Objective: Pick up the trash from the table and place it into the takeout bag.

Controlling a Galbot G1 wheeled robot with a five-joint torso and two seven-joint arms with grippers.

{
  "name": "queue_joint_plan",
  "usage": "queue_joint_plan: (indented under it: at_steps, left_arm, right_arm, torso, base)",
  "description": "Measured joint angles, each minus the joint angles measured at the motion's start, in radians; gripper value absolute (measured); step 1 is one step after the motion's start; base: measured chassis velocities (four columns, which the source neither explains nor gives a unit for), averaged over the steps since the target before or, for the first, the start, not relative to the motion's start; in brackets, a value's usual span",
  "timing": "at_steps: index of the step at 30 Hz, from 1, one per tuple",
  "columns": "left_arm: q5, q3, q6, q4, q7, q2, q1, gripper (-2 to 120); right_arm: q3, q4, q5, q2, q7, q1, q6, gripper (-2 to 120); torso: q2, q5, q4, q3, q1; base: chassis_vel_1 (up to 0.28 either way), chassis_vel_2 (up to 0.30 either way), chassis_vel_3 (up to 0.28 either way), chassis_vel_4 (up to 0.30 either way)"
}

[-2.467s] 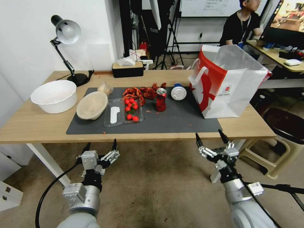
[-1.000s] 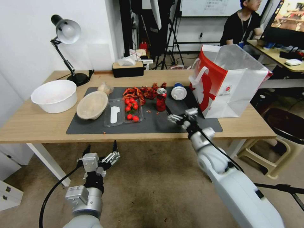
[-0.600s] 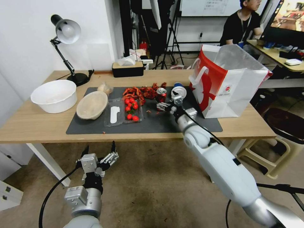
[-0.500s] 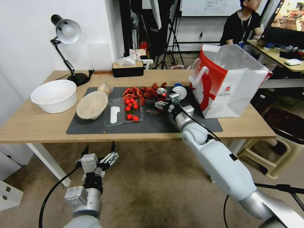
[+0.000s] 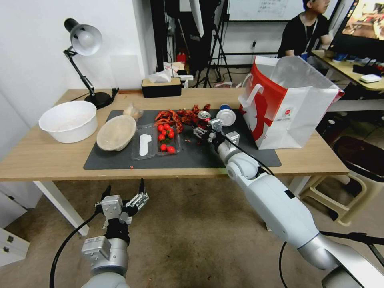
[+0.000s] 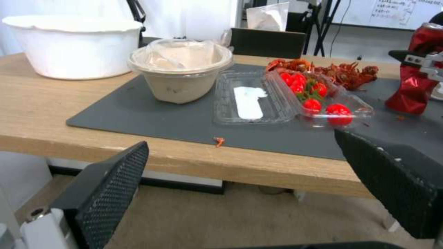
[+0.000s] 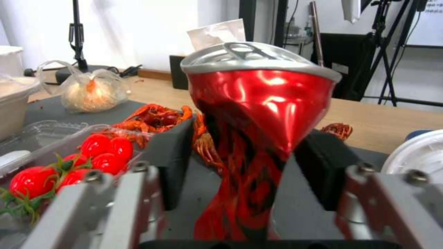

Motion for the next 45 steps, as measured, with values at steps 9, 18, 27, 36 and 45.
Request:
queue_joint_plan:
  at_steps: [9, 18, 27, 36, 45]
  left_arm:
    - [0.003, 0.0, -0.031, 0.008, 0.0, 0.003, 0.004, 100]
    - [0.004, 0.003, -0.039, 0.0, 0.002, 0.009, 0.005, 100]
    - [0.011, 0.011, -0.041, 0.001, 0.003, 0.007, 0.005, 100]
    - [0.014, 0.012, -0.043, -0.002, 0.005, 0.011, 0.01, 100]
    - [0.022, 0.018, -0.039, -0.002, 0.016, 0.013, 0.009, 100]
  right_arm:
    - [0.008, 0.028, 0.011, -0.018, -0.002, -0.011, 0.032, 18]
    - [0.085, 0.23, 0.075, -0.103, 0.034, -0.005, 0.018, 7]
    - [0.221, 0.365, 0.233, -0.233, 0.249, 0.2, -0.167, 7]
    - [0.328, 0.261, 0.328, -0.35, 0.264, 0.278, -0.406, 7]
    - [0.32, 0.218, 0.406, -0.392, 0.336, 0.274, -0.618, 7]
  torso:
    - [0.0, 0.0, 0.0001, 0.0, 0.0]
    - [0.0, 0.0003, -0.0001, 0.0, 0.0]
    - [0.0, -0.0002, 0.0002, 0.0, 0.0]
    - [0.0, 0.0004, -0.0003, 0.0, 0.0]
    - [0.0, 0.0001, 0.0, 0.0, 0.0]
  base:
    - [0.0, 0.0, 0.0, 0.0]
    - [0.0, 0.0, 0.0, 0.0]
    - [0.0, 0.0, 0.0, 0.0]
    - [0.0, 0.0, 0.0, 0.0]
    - [0.0, 0.0, 0.0, 0.0]
